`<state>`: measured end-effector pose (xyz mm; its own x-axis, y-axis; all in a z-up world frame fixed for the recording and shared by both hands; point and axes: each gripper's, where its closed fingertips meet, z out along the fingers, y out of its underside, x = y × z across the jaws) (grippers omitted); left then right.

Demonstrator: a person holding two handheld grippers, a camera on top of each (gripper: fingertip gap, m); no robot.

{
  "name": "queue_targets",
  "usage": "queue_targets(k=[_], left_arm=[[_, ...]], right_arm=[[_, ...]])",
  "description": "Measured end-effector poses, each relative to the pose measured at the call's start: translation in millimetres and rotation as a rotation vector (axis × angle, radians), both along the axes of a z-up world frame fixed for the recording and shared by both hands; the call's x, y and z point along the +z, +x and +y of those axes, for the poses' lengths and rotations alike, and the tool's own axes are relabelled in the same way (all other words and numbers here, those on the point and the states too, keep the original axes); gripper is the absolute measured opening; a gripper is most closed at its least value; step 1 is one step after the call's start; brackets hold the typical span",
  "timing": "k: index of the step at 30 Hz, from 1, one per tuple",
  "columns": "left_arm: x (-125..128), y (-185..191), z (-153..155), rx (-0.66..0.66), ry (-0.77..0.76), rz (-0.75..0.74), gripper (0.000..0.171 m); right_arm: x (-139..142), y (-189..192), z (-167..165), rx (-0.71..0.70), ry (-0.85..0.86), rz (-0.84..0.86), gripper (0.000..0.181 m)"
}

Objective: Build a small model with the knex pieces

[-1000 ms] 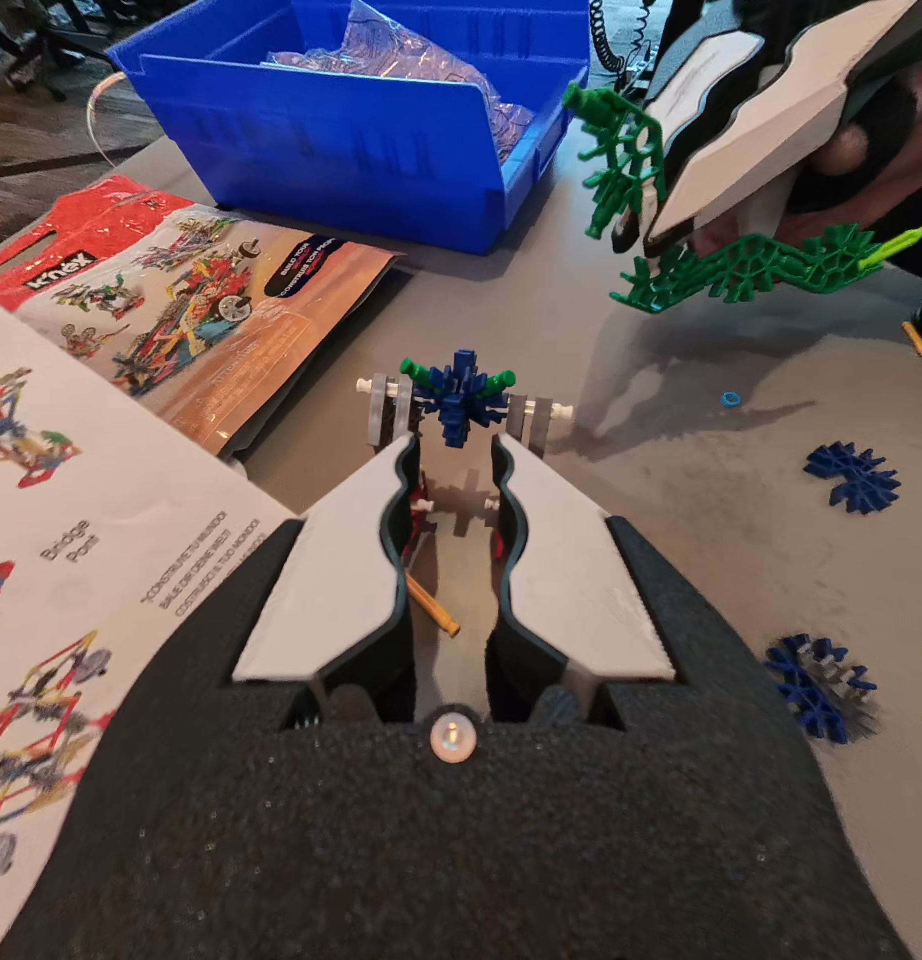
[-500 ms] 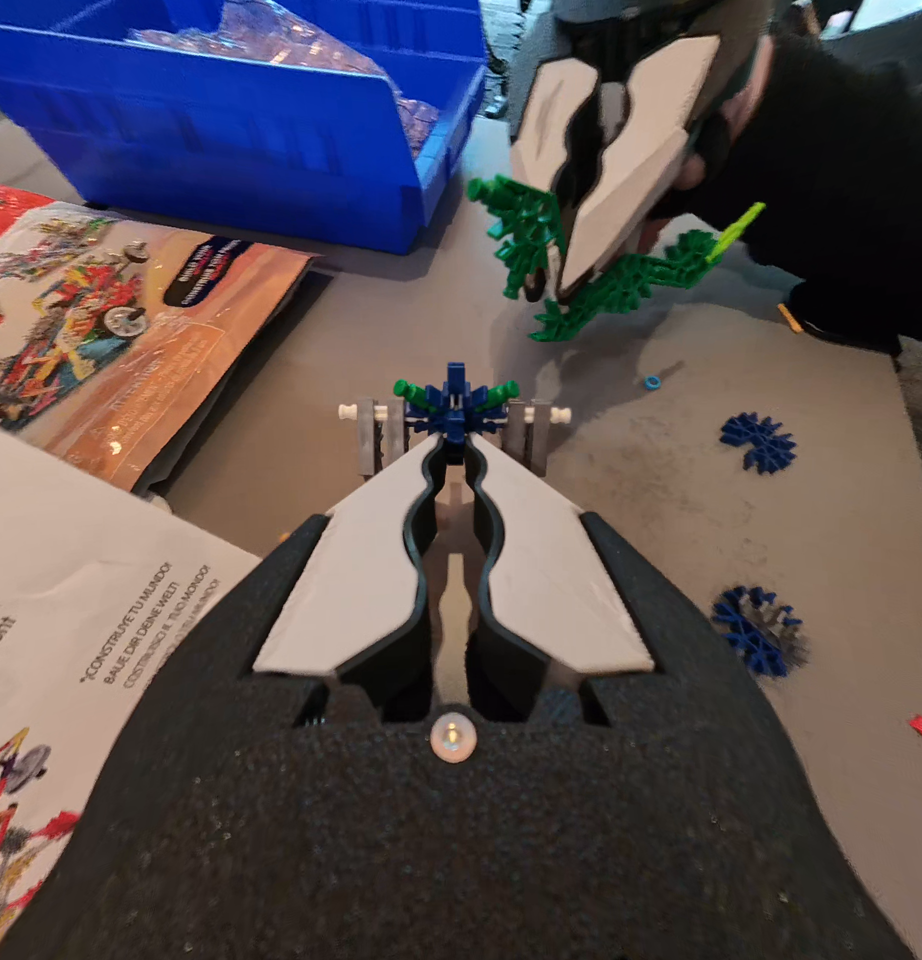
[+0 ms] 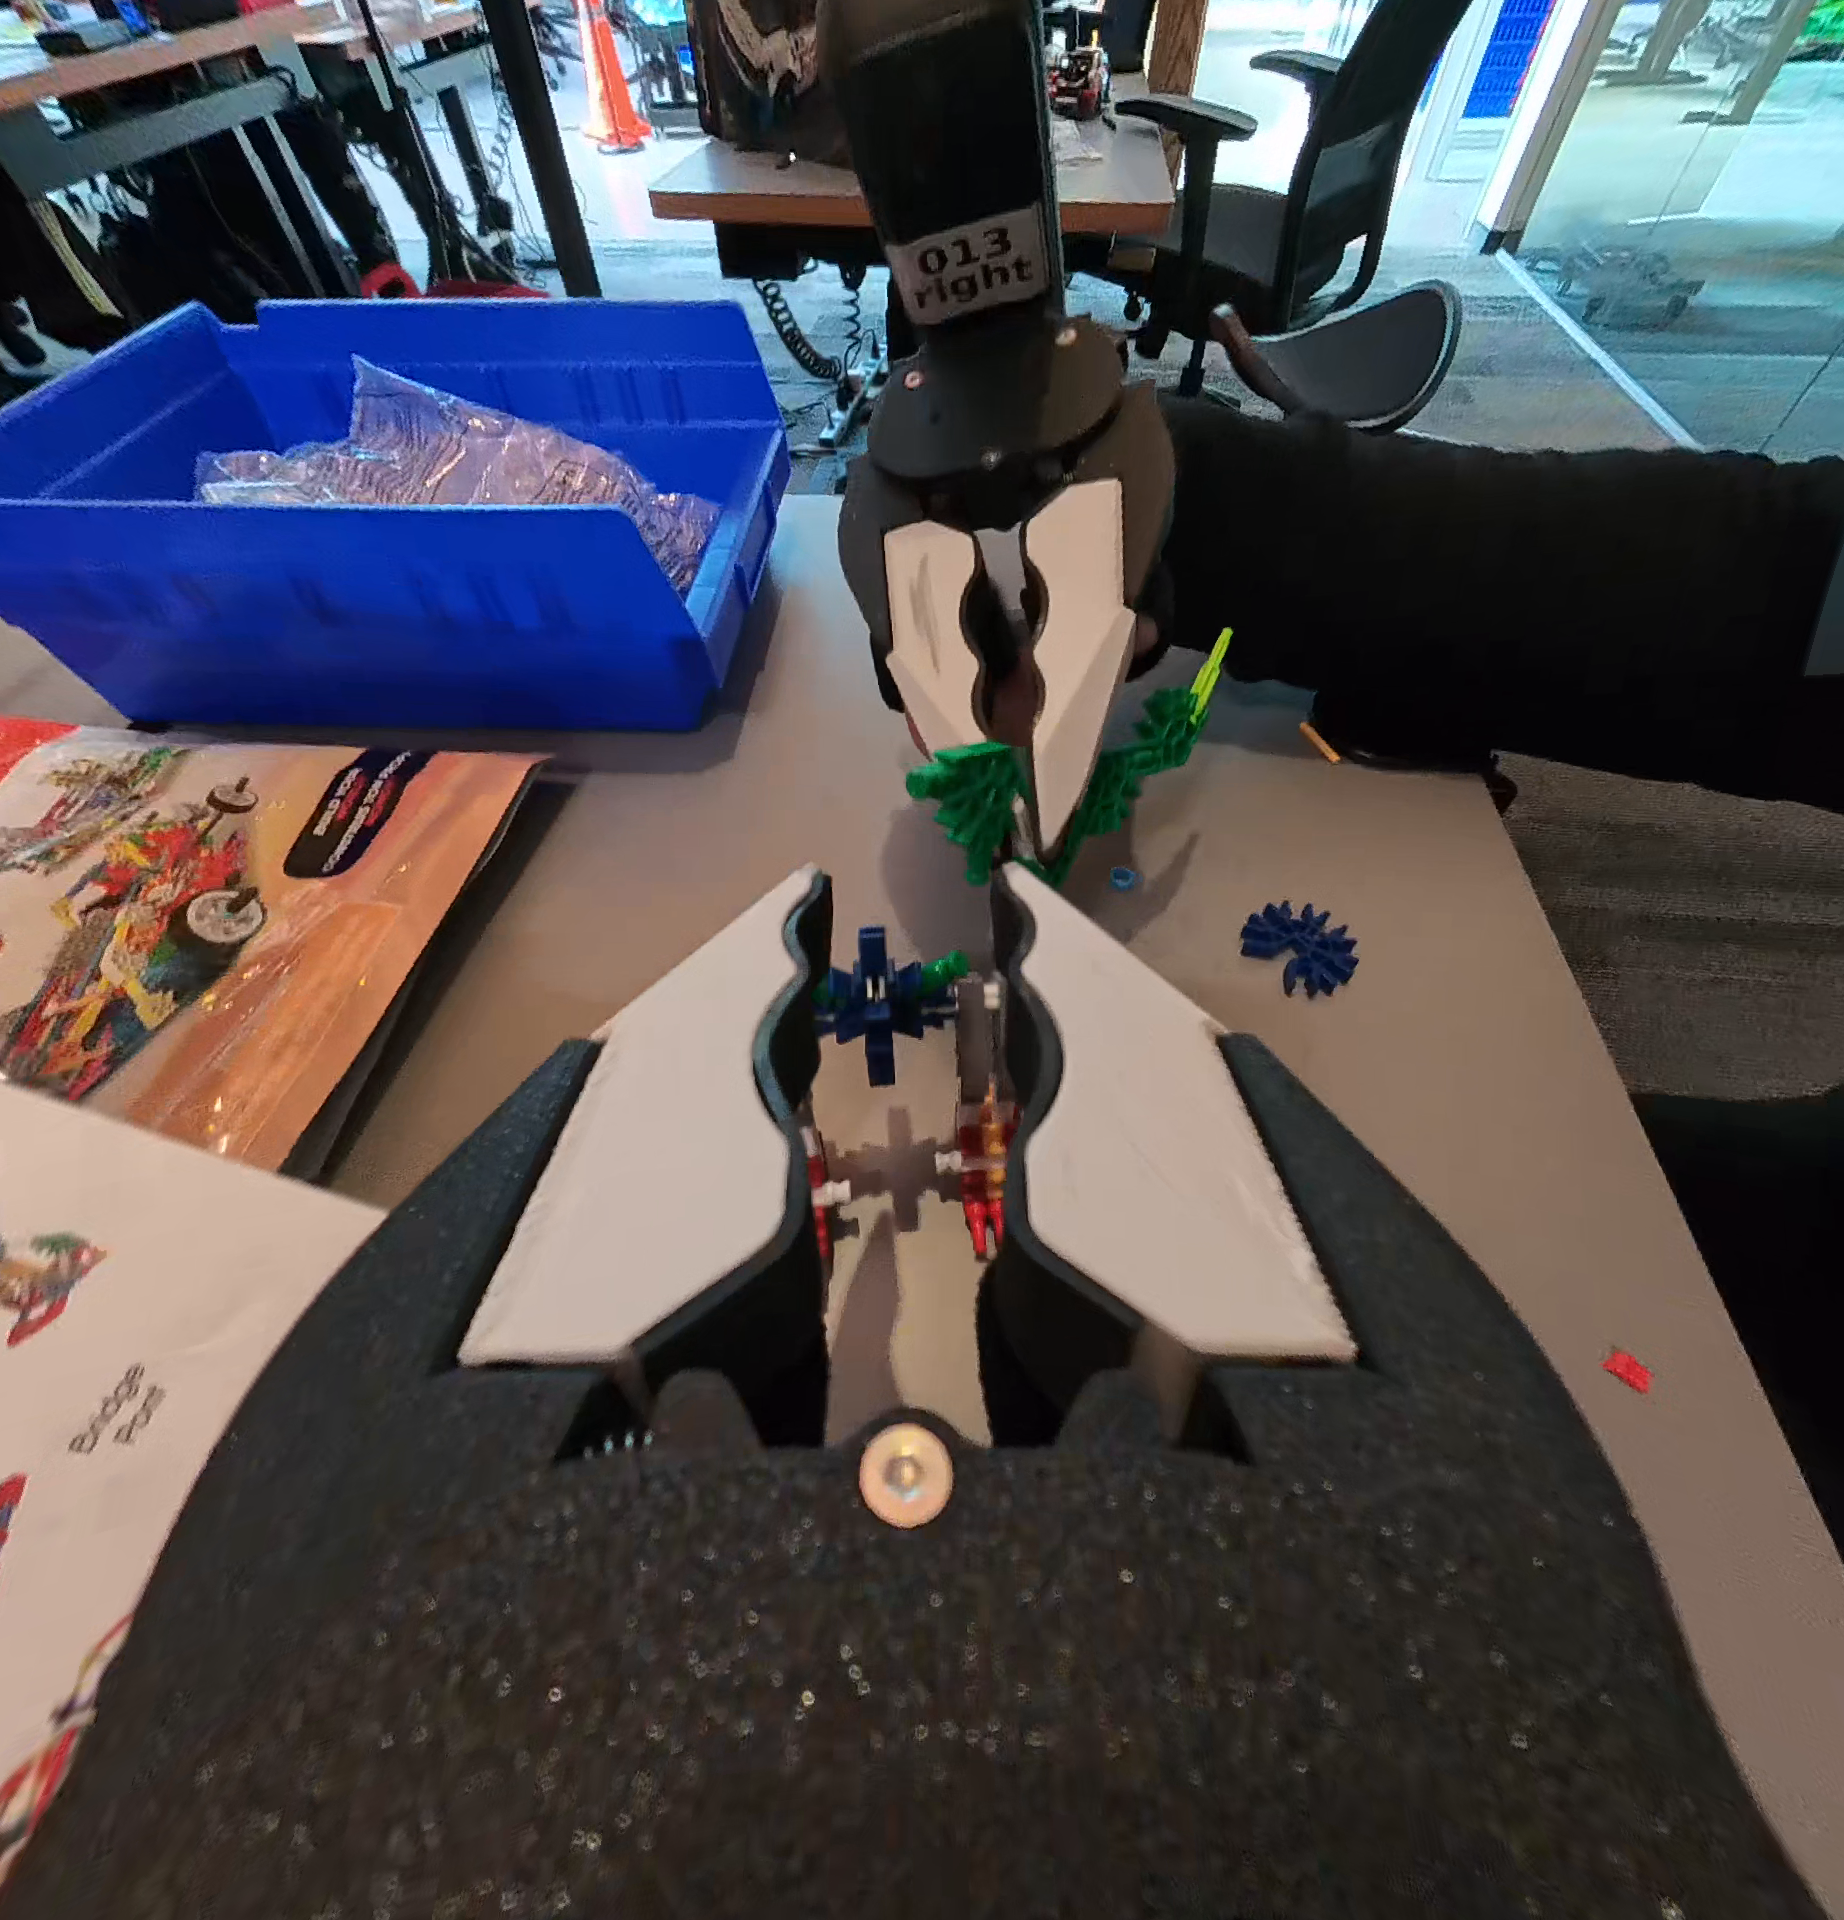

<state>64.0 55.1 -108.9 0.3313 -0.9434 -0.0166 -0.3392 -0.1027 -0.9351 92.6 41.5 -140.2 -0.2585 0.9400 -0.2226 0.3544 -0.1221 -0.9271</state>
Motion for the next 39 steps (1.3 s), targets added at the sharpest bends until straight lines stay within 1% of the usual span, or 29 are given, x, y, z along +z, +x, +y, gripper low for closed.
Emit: queue_targets(k=[4,6,8,13,16,18,20,24,25,30,36,37,39], left_arm=[[-1.0,17.6,-4.4,-0.057,-0.023,-0.022,0.021],[-3.8,22.9,-6.6,-0.080,-0.016,-0.005,0.011],[0.3,26.3,-7.7,-0.093,-0.007,-0.024,0.006],[7.0,27.7,-0.3,-0.067,-0.002,-0.034,0.004],[7.4,29.4,3.0,-0.050,0.022,-0.005,0.003],[5.8,30.2,6.1,-0.031,0.042,0.021,0.003],[5.9,32.9,6.1,-0.032,0.048,0.020,0.003],[6.7,34.4,9.1,-0.017,0.058,0.015,0.002],[8.1,34.2,10.3,-0.010,0.060,0.004,0.000],[9.6,34.2,11.3,-0.002,0.053,-0.021,0.000],[15.9,36.7,10.0,0.001,0.074,-0.057,0.000],[17.0,37.6,9.1,-0.002,0.076,-0.065,0.000],[17.9,38.7,8.6,0.002,0.090,-0.071,0.000]], right_arm=[[-0.4,-1.7,-5.8,0.024,0.012,-0.003,0.005],[0.7,-2.6,-8.3,0.033,0.022,-0.002,0.006],[1.6,-3.0,-8.5,0.034,0.030,-0.004,0.006],[5.7,-1.5,1.4,-0.027,0.092,-0.025,0.007],[10.7,5.4,10.1,-0.083,0.158,-0.050,0.015],[20.3,7.7,16.3,-0.128,0.201,-0.032,0.017],[27.3,7.5,16.1,-0.138,0.208,-0.016,0.018],[22.2,2.3,20.4,-0.173,0.252,-0.054,0.018],[20.2,1.4,21.5,-0.179,0.250,-0.064,0.019],[15.8,-2.4,22.1,-0.182,0.215,-0.081,0.018],[16.0,-6.0,16.7,-0.156,0.072,-0.054,0.024],[17.4,-7.0,17.3,-0.157,0.043,-0.041,0.023],[23.7,-9.6,17.6,-0.156,-0.012,0.007,0.016]])
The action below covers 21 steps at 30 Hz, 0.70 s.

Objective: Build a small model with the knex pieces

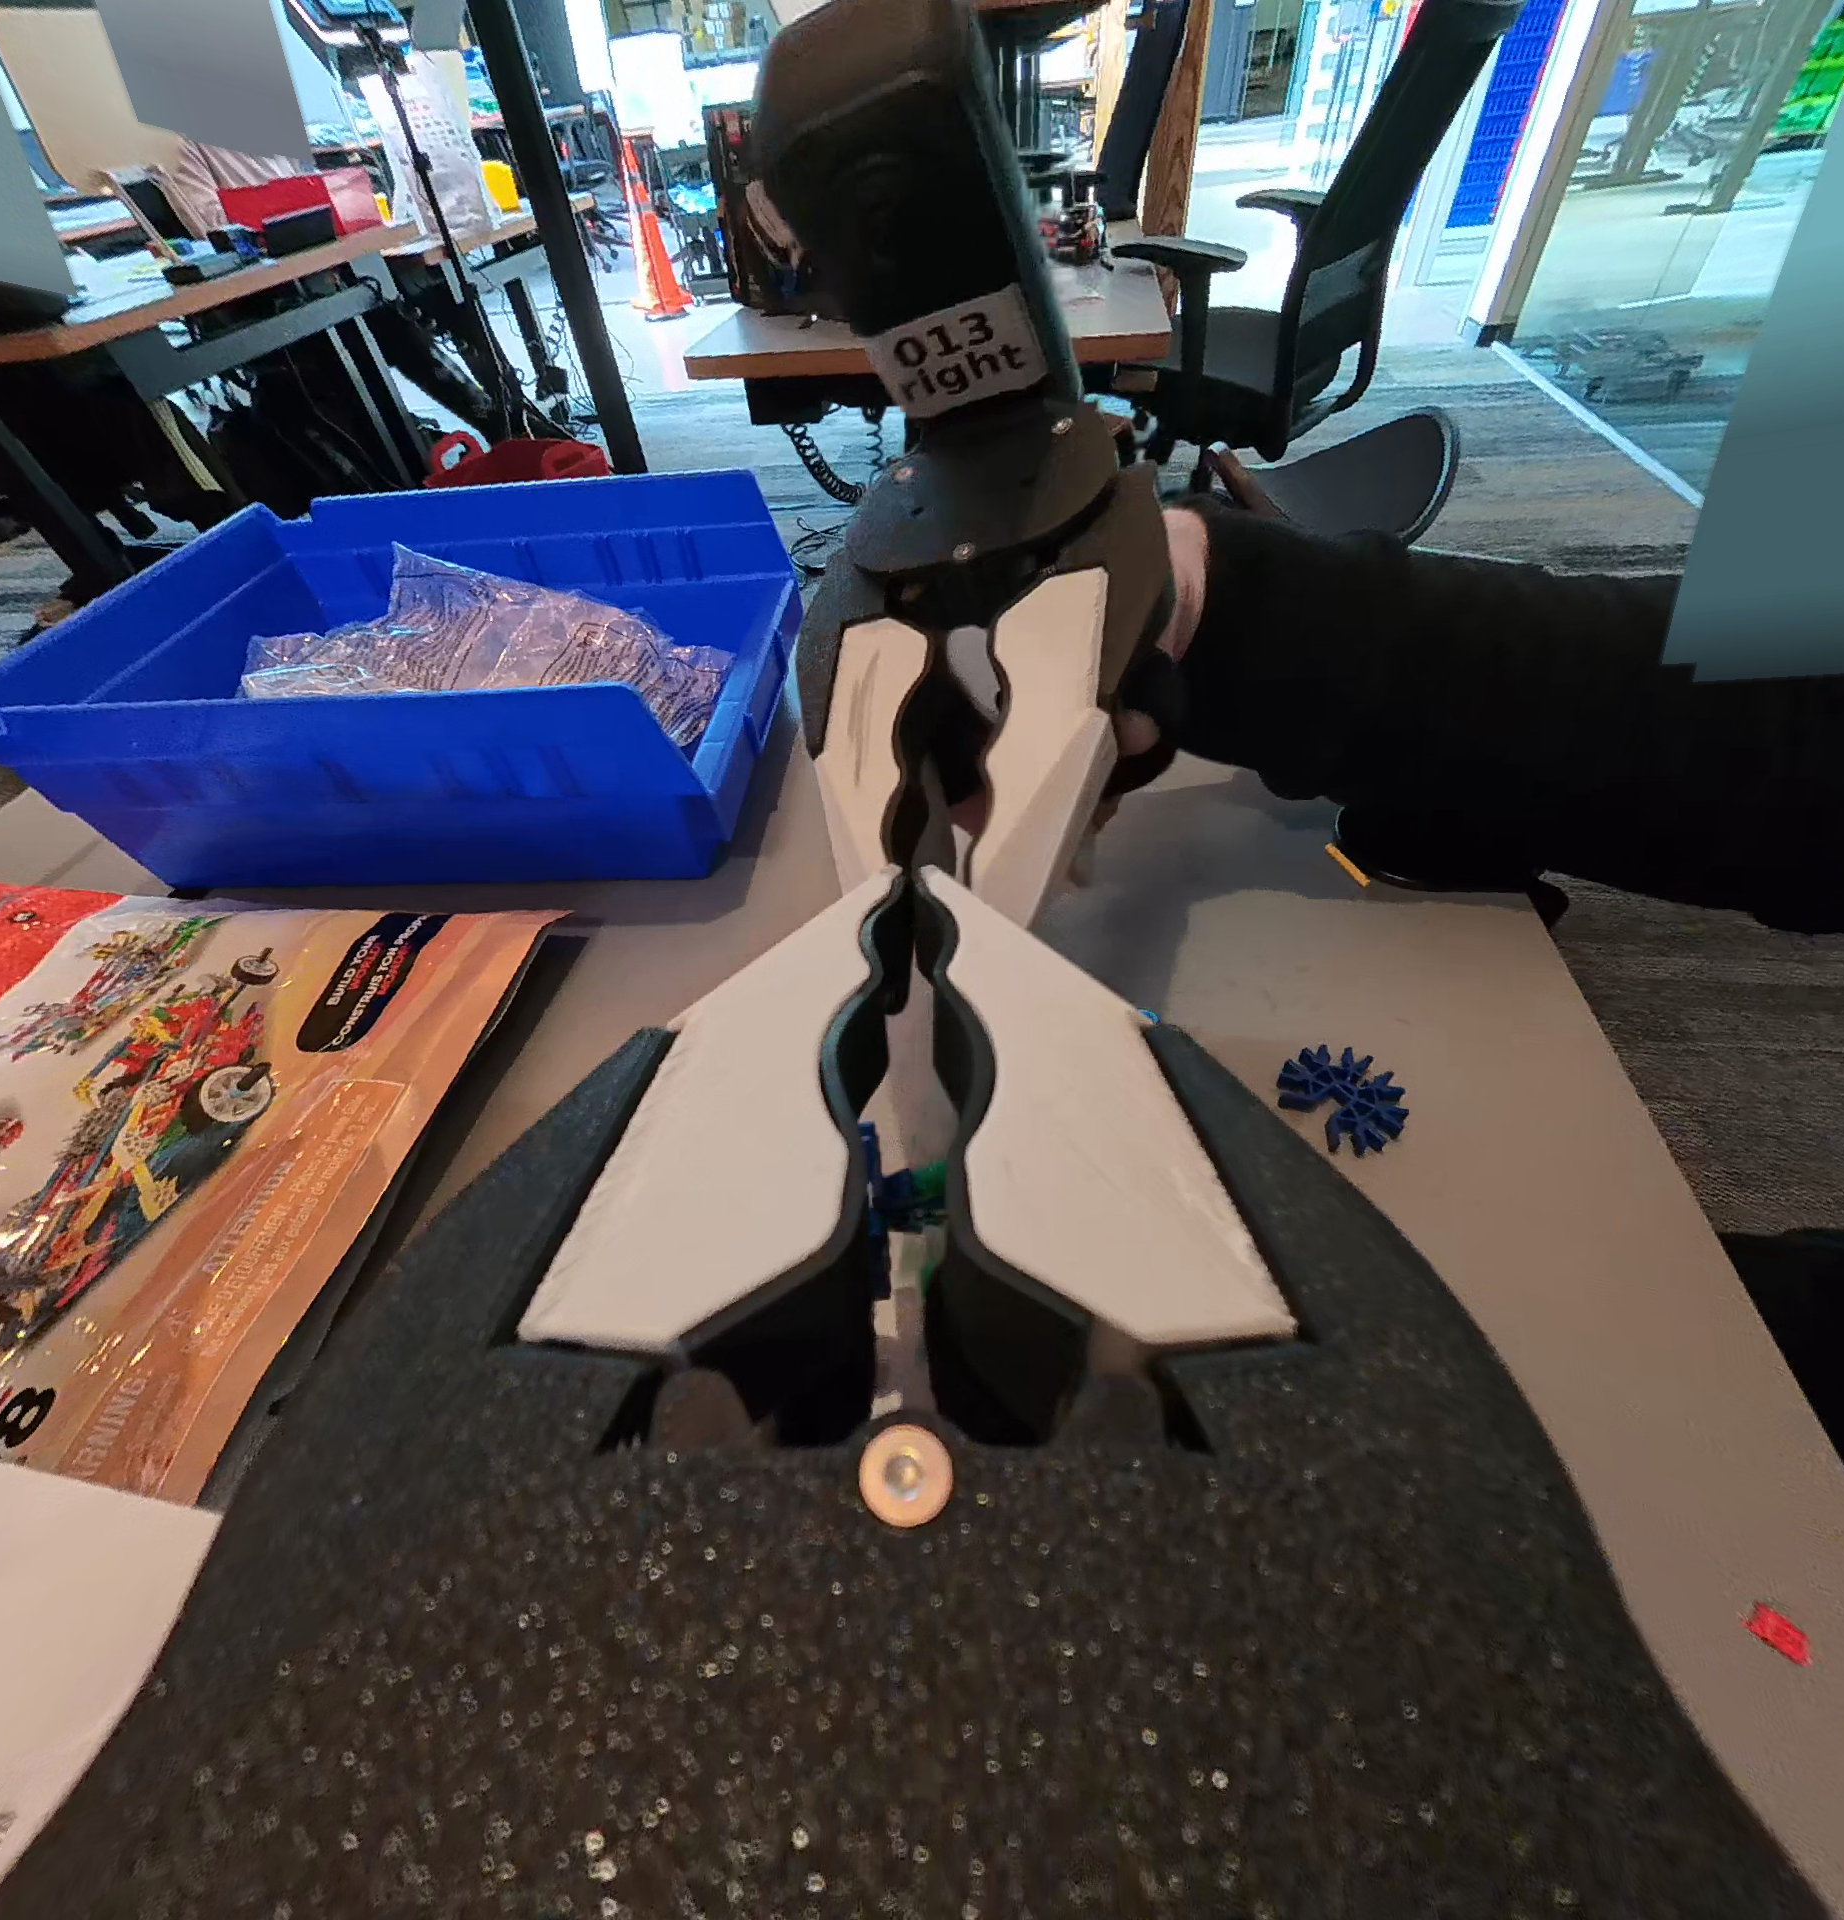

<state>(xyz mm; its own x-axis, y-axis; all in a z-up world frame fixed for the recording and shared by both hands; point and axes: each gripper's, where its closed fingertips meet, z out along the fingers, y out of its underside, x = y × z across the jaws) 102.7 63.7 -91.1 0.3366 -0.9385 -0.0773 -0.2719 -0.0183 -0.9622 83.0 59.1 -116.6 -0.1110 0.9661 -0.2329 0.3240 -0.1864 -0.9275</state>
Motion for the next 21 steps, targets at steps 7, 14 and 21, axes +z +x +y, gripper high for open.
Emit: queue_targets(k=[7,14,21], left_arm=[[2.4,-12.0,-7.0,0.026,0.041,0.059,0.000],[-49.2,-68.3,-44.2,0.012,-0.052,0.401,0.020],[-121.1,-115.3,-59.9,0.026,-0.138,0.732,0.031]], right_arm=[[-8.0,3.9,3.9,-0.018,-0.022,-0.026,0.009],[-17.7,3.8,4.2,-0.022,0.020,-0.076,0.009],[-26.1,3.2,0.7,-0.007,0.046,-0.108,0.009]])
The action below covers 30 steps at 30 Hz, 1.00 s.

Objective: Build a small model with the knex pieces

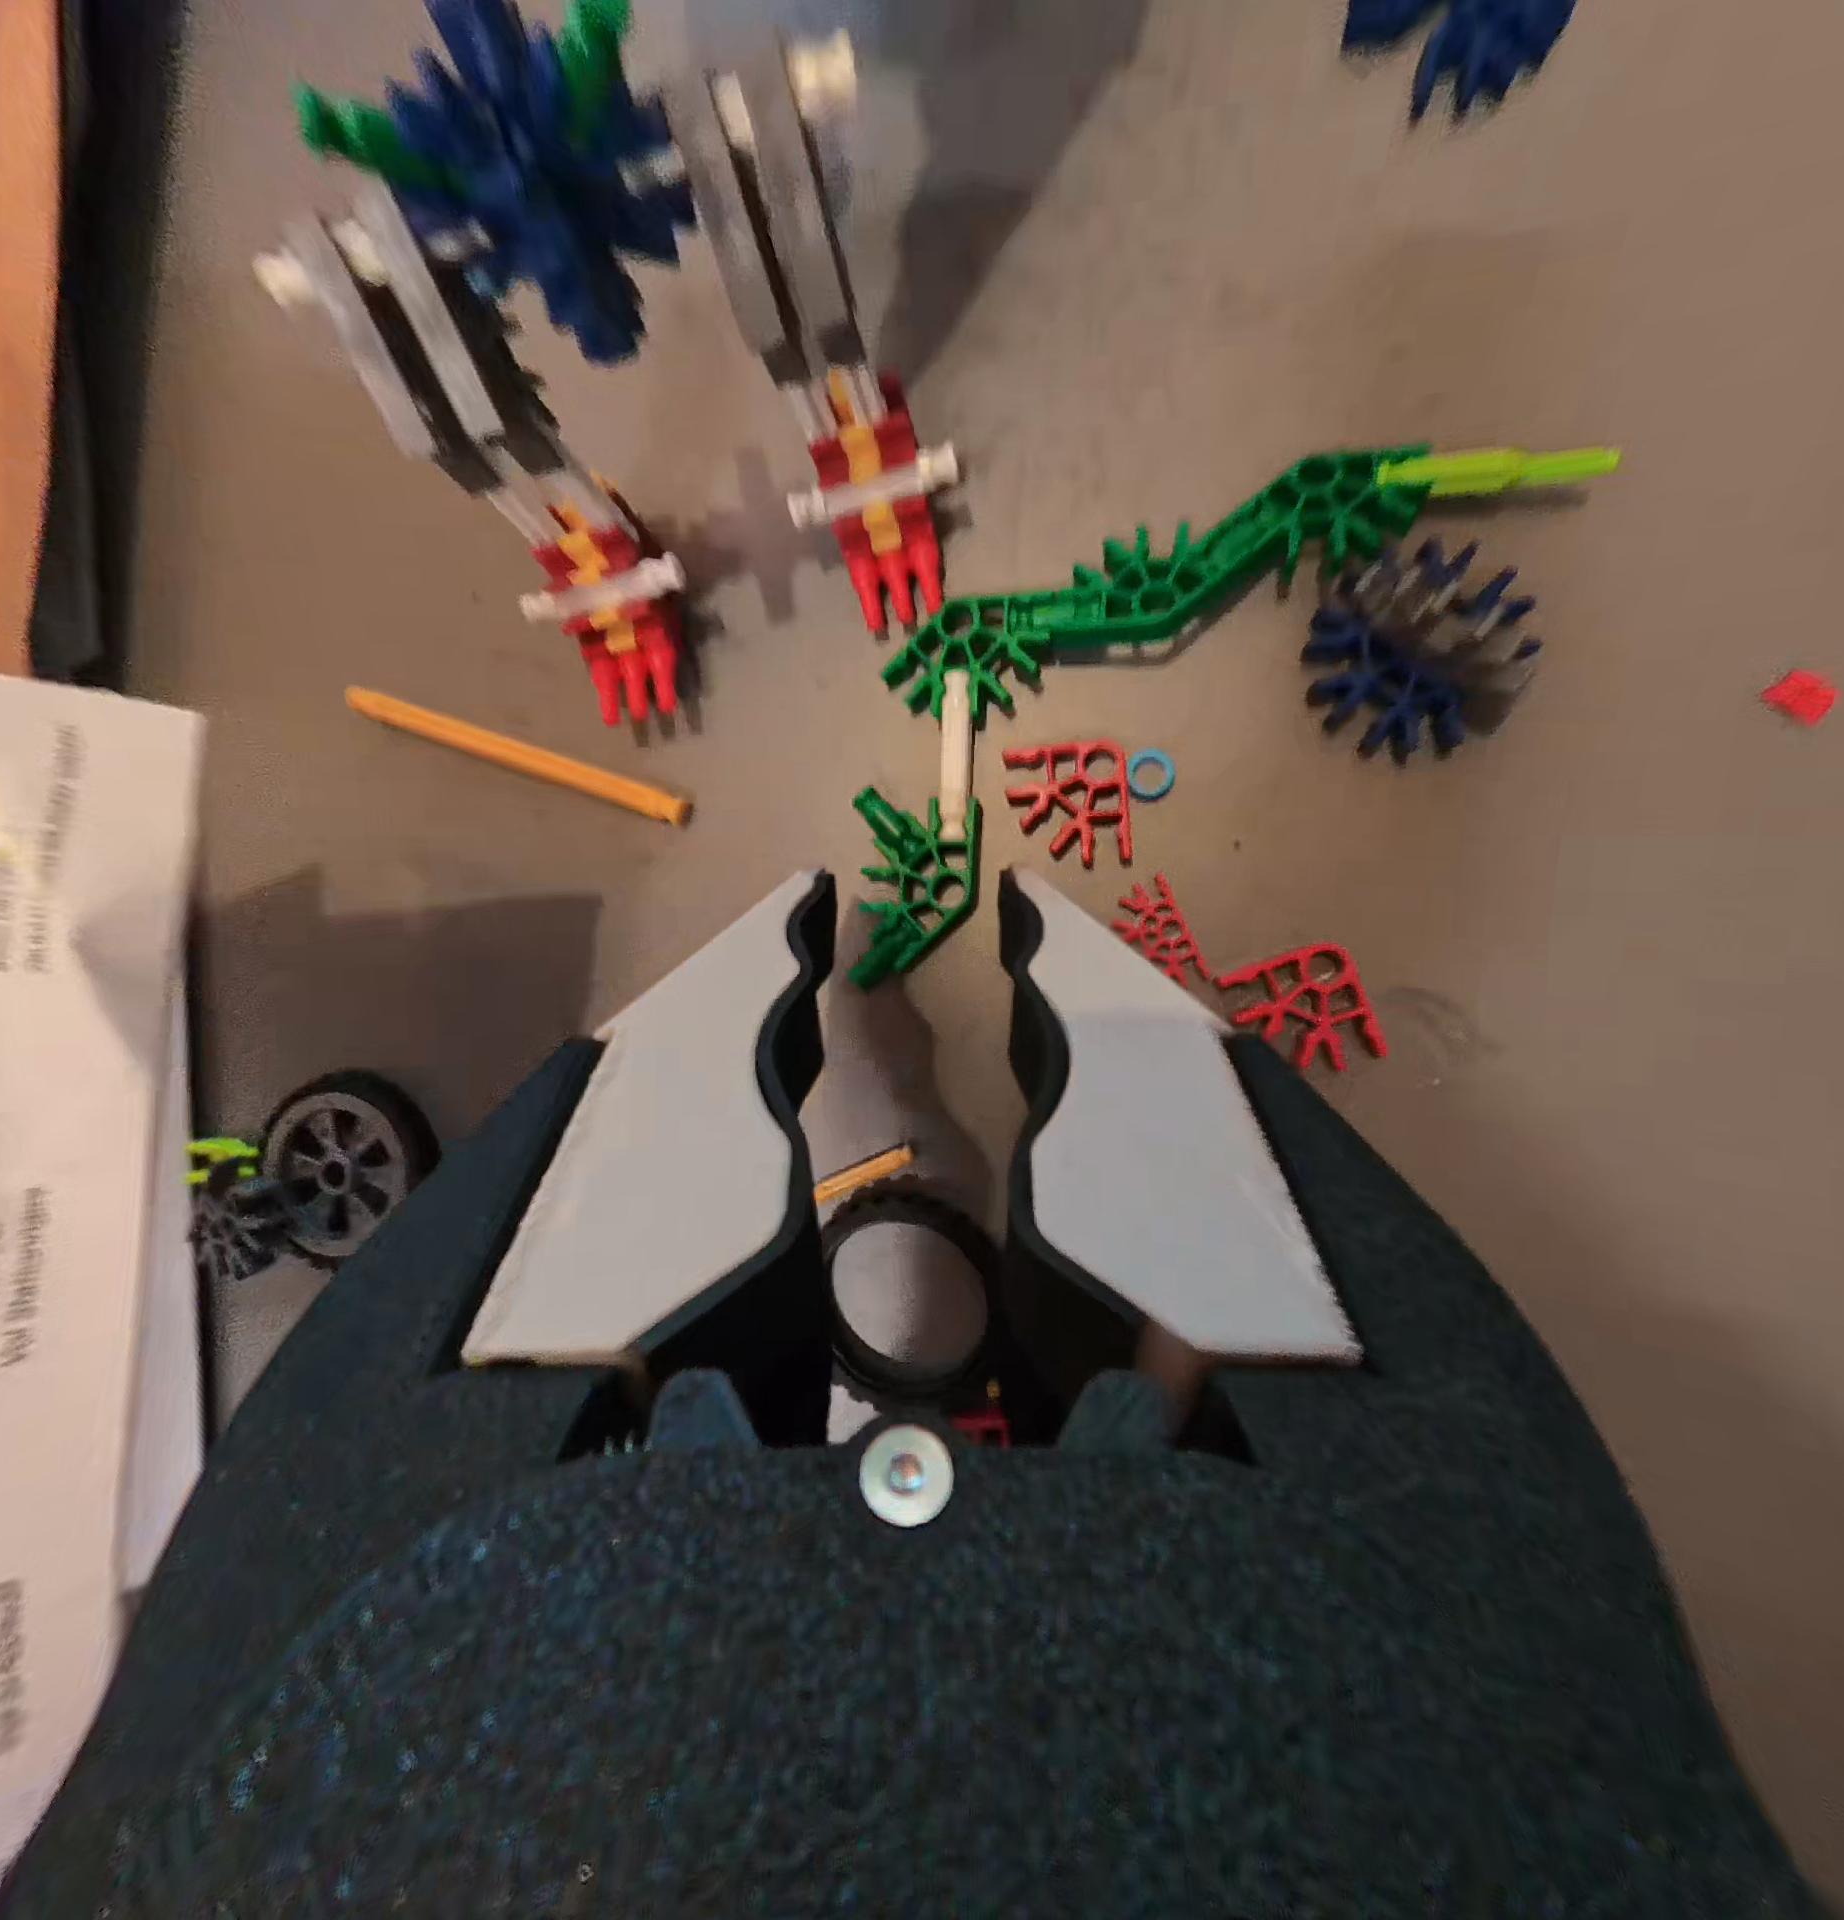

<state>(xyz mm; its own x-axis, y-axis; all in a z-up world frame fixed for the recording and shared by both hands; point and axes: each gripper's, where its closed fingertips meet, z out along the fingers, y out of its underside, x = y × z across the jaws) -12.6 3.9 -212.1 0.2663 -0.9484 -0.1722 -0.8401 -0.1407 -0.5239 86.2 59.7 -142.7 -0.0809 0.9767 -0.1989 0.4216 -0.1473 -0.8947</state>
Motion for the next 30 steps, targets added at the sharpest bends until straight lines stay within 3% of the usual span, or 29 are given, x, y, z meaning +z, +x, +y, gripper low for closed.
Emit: queue_targets(k=[2,4,10,17,22,30], left_arm=[[-11.3,-2.4,0.2,-0.002,-0.015,0.025,0.031],[-10.3,0.1,2.1,0.008,-0.030,-0.017,0.022],[-10.0,-1.3,8.8,0.052,-0.018,-0.043,0.017],[12.9,-1.3,9.1,0.116,-0.055,-0.124,0.007],[21.7,0.8,4.4,0.121,-0.091,-0.107,0.000],[25.0,7.0,-1.4,0.137,-0.140,-0.141,0.000]], right_arm=[[-0.8,0.3,-1.4,0.005,0.004,0.001,0.009],[-0.9,0.4,-2.3,0.007,0.009,0.001,0.009],[3.9,-2.1,-5.3,0.014,0.066,0.007,0.009],[25.0,-12.5,-18.5,-0.001,0.334,0.020,0.009],[18.5,-27.4,-37.7,0.023,0.555,-0.082,0.010],[5.5,-38.2,-50.7,0.053,0.553,-0.097,0.010]])
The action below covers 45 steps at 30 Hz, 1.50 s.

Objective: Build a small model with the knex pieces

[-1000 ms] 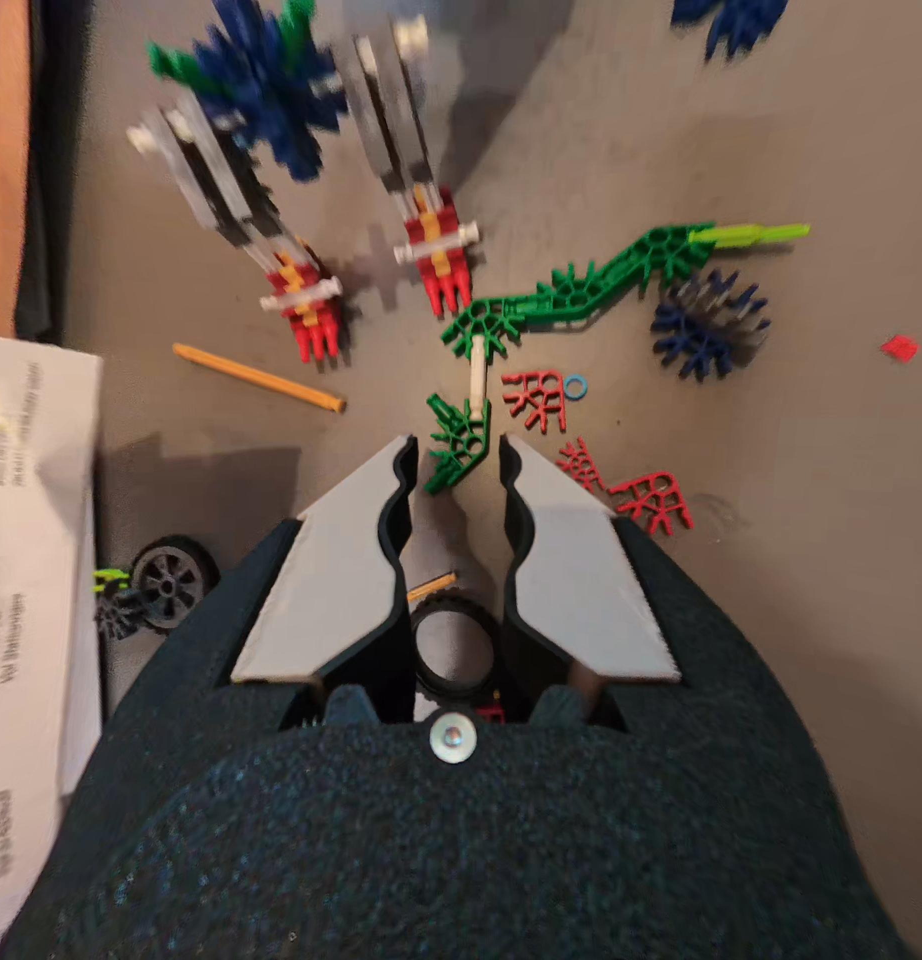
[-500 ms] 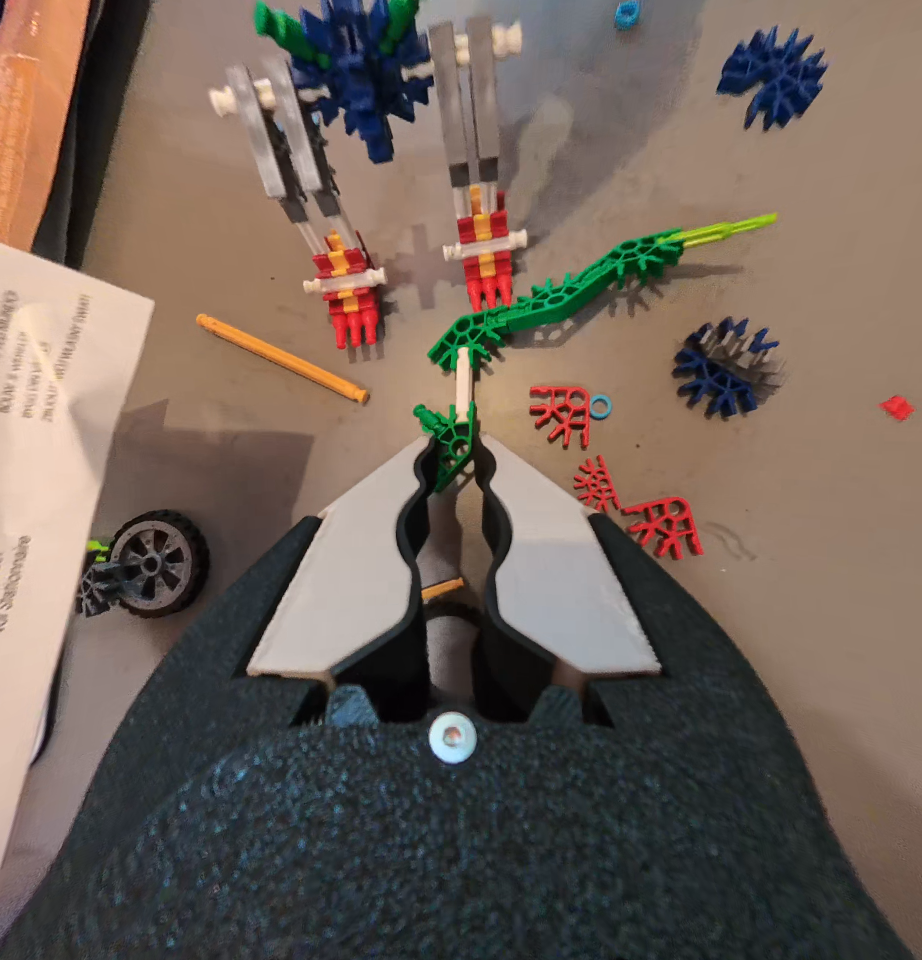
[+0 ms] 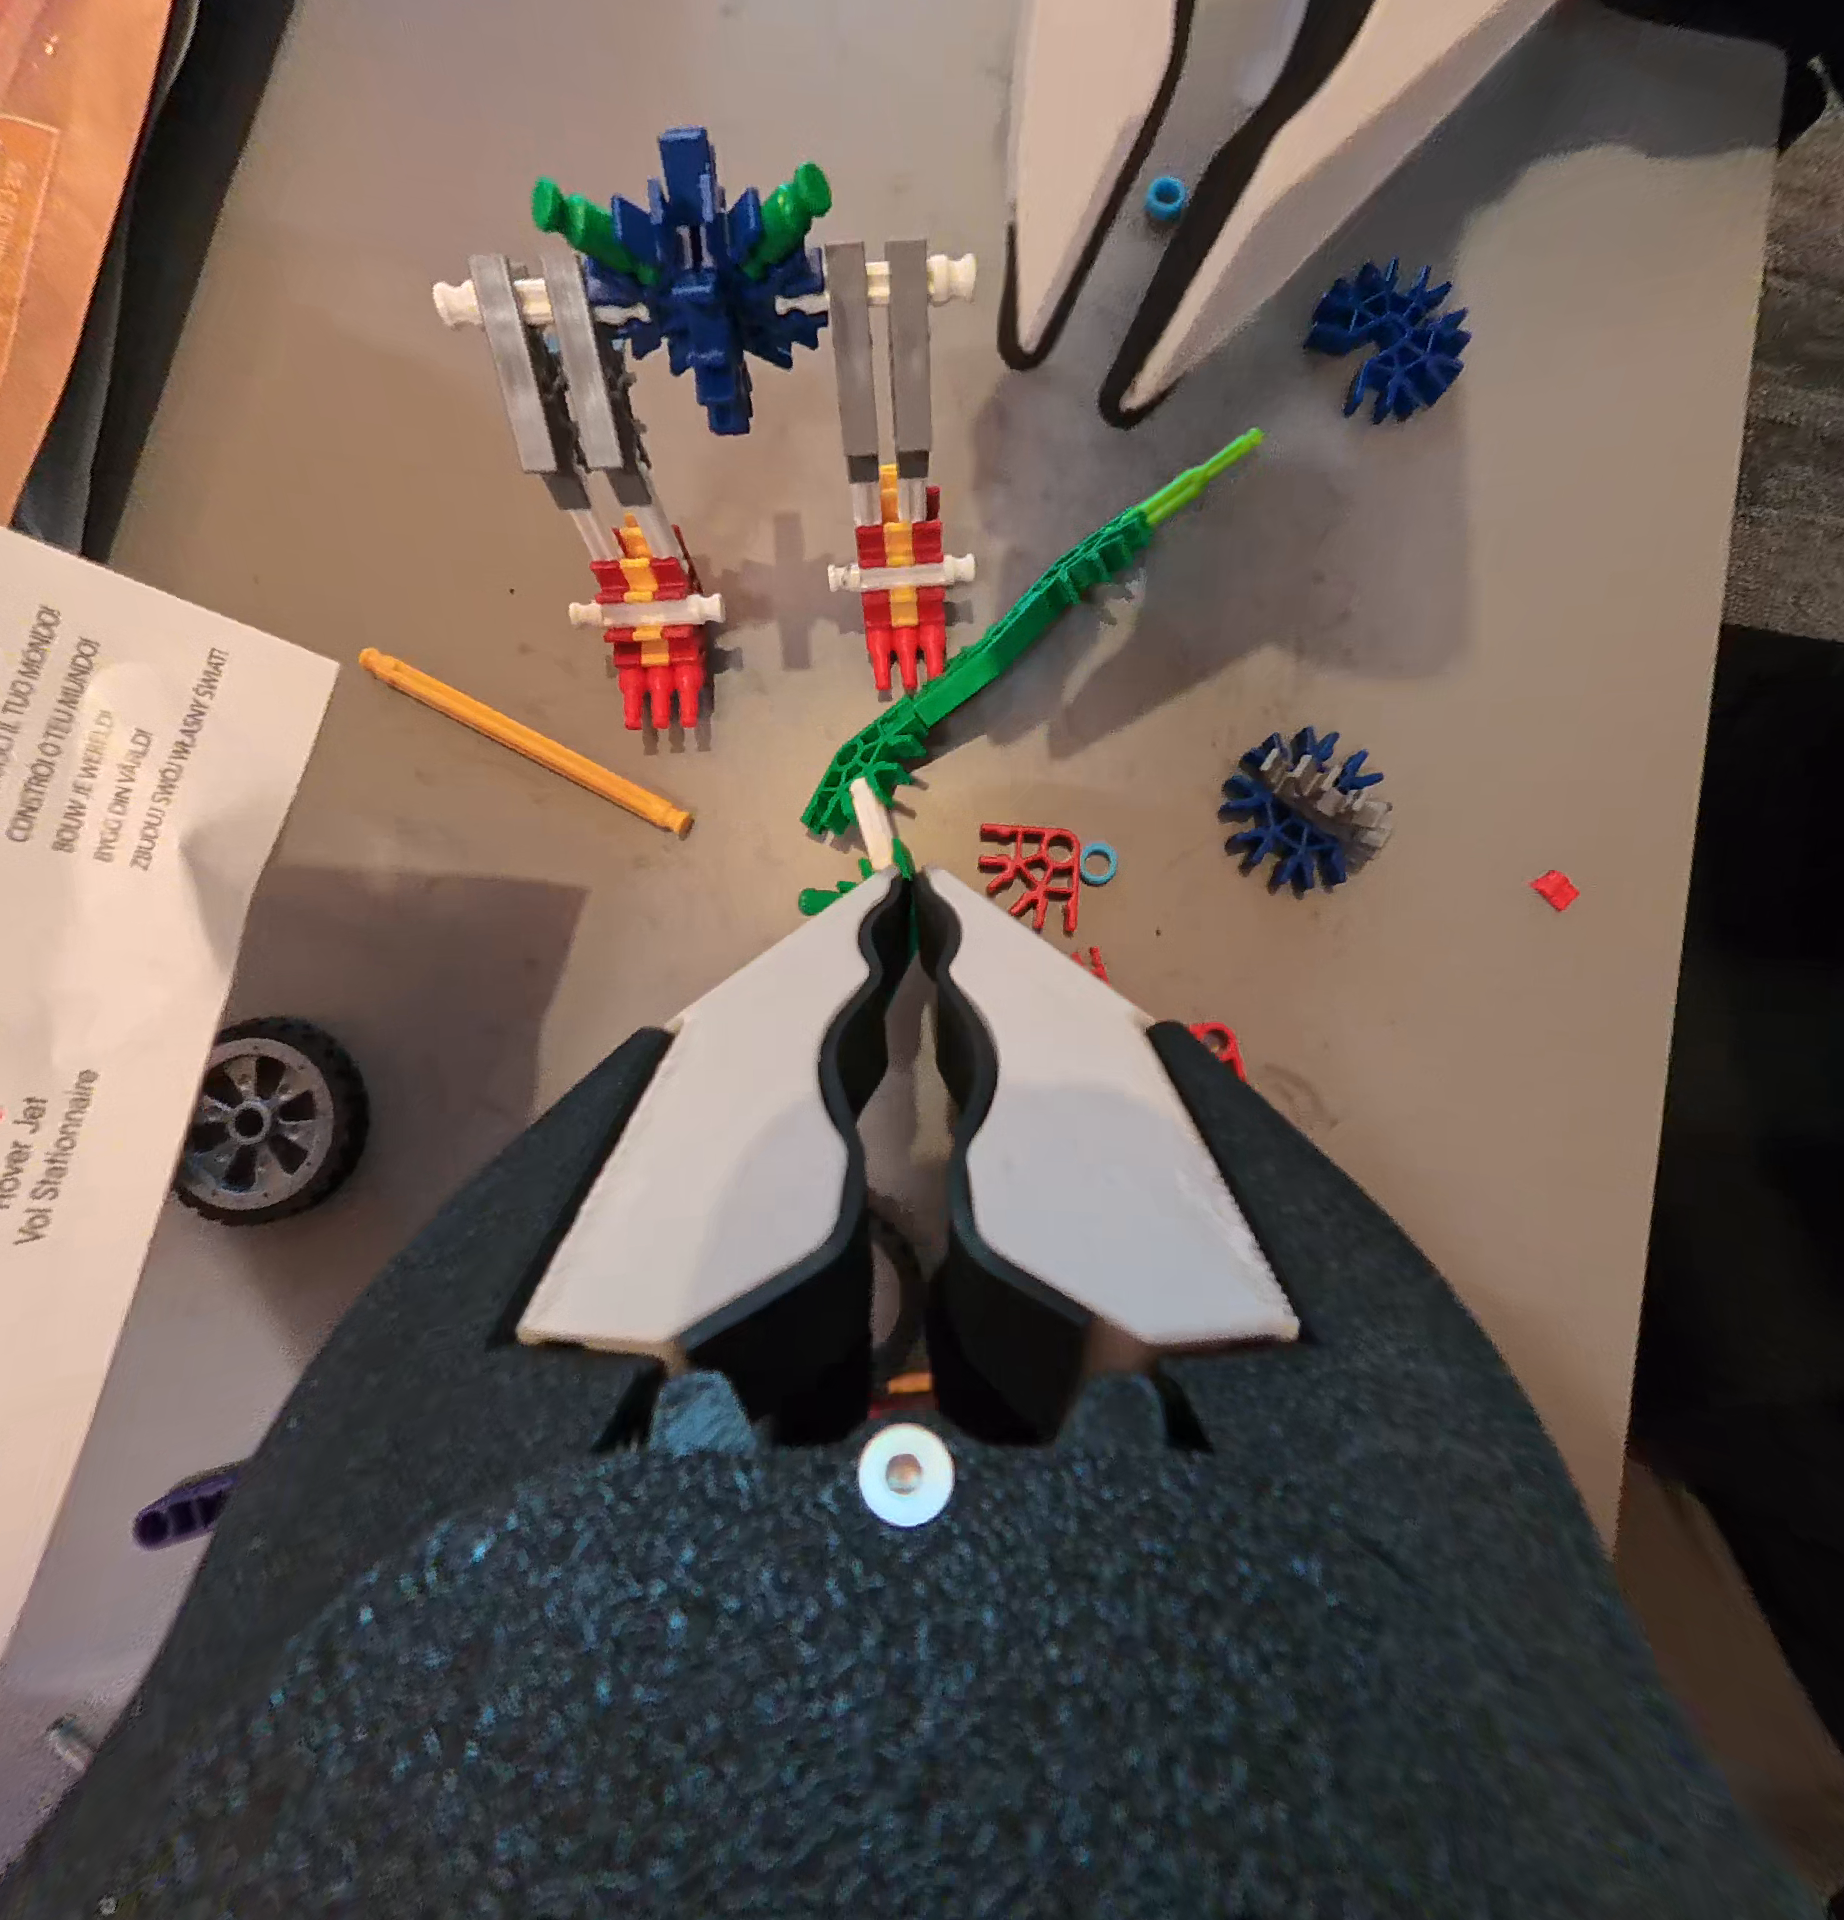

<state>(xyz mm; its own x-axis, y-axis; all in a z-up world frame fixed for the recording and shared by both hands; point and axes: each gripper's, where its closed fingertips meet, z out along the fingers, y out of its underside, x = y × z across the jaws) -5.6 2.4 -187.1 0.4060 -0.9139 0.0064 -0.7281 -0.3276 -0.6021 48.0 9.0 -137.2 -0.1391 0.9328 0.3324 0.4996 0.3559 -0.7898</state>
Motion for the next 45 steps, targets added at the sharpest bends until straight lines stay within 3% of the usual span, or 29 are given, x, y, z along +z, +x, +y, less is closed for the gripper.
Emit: queue_targets(k=[4,7,10,13,21,29,33,39,45], left_arm=[[-14.8,-3.9,-8.6,-0.002,0.014,0.032,0.006],[-27.4,-21.0,-3.0,0.058,0.047,0.106,0.041],[-36.4,-22.8,-7.3,0.073,0.001,0.090,0.038],[-38.4,-17.8,-9.6,0.066,-0.011,0.069,0.021],[-36.4,-18.2,-5.8,0.099,0.011,0.051,0.018],[0.8,0.3,-8.1,0.127,-0.101,-0.158,0.017],[7.0,7.4,-10.8,0.148,-0.162,-0.216,0.017],[10.7,12.7,-12.5,0.193,-0.211,-0.283,0.017],[20.8,16.2,-12.3,0.211,-0.213,-0.344,0.017]], right_arm=[[-0.7,3.8,4.0,-0.014,-0.017,0.013,0.010],[-2.0,3.0,3.6,-0.011,-0.026,0.015,0.010],[-6.3,1.4,3.5,-0.008,-0.031,0.003,0.010],[-8.9,0.5,3.6,-0.007,-0.034,-0.001,0.010],[-6.0,0.2,8.0,-0.023,-0.024,0.021,0.010],[-19.1,-8.9,-1.4,-0.048,0.248,-0.093,0.020],[-31.5,-22.7,-13.8,-0.062,0.353,-0.141,0.024],[-49.4,-37.2,1.3,-0.247,0.446,-0.196,0.027],[-44.3,-42.1,-2.8,-0.259,0.456,-0.153,0.007]])
